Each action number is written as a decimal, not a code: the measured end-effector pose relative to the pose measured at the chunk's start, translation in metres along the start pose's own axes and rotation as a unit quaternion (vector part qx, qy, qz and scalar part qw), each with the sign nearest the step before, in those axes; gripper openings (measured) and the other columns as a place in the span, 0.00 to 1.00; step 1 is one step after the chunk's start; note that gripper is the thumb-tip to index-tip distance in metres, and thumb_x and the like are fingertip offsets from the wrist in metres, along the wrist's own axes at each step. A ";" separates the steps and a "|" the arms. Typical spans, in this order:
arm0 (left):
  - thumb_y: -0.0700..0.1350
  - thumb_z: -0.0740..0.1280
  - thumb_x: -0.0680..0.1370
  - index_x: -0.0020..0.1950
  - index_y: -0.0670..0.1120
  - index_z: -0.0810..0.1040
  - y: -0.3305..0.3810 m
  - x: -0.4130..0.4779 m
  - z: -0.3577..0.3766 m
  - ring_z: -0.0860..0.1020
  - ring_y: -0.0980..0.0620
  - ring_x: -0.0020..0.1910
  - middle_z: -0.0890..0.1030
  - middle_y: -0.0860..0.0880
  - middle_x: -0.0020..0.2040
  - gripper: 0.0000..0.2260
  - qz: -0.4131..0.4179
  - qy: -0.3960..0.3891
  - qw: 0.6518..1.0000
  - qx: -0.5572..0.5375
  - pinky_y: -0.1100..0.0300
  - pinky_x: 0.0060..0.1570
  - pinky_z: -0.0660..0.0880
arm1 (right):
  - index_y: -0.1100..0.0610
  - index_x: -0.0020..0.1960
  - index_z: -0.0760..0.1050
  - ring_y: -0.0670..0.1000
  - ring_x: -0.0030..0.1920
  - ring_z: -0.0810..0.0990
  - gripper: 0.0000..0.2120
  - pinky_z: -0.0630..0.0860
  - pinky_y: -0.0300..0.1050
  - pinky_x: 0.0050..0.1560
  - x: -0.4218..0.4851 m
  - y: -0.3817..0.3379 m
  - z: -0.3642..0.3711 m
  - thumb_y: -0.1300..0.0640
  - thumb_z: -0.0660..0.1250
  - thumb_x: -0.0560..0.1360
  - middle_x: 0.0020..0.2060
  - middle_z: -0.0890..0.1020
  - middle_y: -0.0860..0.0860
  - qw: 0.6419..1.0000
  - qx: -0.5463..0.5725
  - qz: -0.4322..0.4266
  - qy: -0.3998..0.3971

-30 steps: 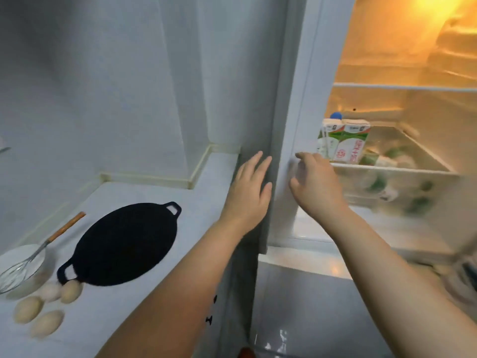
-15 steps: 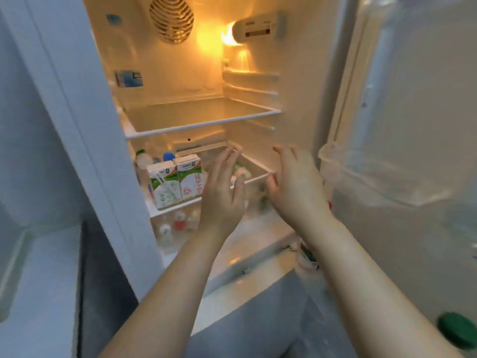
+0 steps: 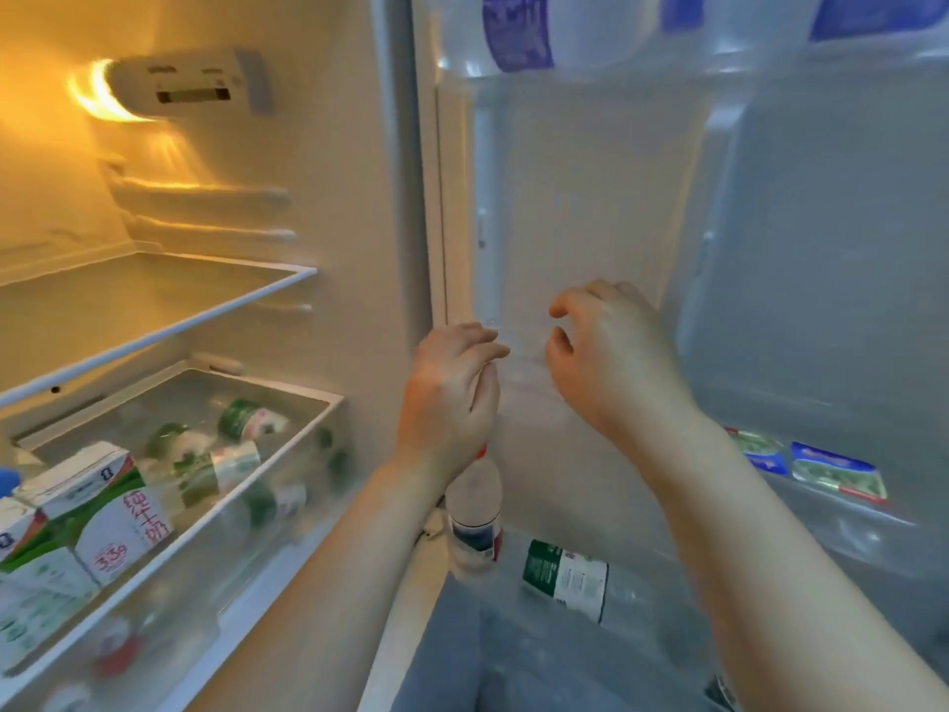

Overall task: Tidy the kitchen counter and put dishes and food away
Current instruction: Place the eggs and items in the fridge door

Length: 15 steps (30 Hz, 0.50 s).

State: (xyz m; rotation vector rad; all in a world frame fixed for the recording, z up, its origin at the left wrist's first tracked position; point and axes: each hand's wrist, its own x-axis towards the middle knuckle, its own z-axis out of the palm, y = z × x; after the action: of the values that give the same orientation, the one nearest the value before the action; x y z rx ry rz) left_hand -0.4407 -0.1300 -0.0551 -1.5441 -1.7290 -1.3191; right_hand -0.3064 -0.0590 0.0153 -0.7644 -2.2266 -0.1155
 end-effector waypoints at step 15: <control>0.41 0.59 0.73 0.47 0.42 0.83 0.075 0.043 0.044 0.74 0.54 0.43 0.83 0.46 0.42 0.13 0.165 -0.136 0.967 -0.135 0.63 0.43 0.69 | 0.55 0.43 0.80 0.58 0.41 0.77 0.05 0.69 0.42 0.39 -0.046 0.085 -0.081 0.55 0.66 0.72 0.42 0.82 0.56 0.918 -0.193 0.294 -0.182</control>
State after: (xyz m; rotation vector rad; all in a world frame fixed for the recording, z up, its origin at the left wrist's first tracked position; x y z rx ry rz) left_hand -0.3712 -0.0783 -0.0126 -2.1483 -1.3929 -1.2538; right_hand -0.1826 -0.0367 0.0282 -1.7656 -2.2285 -0.1236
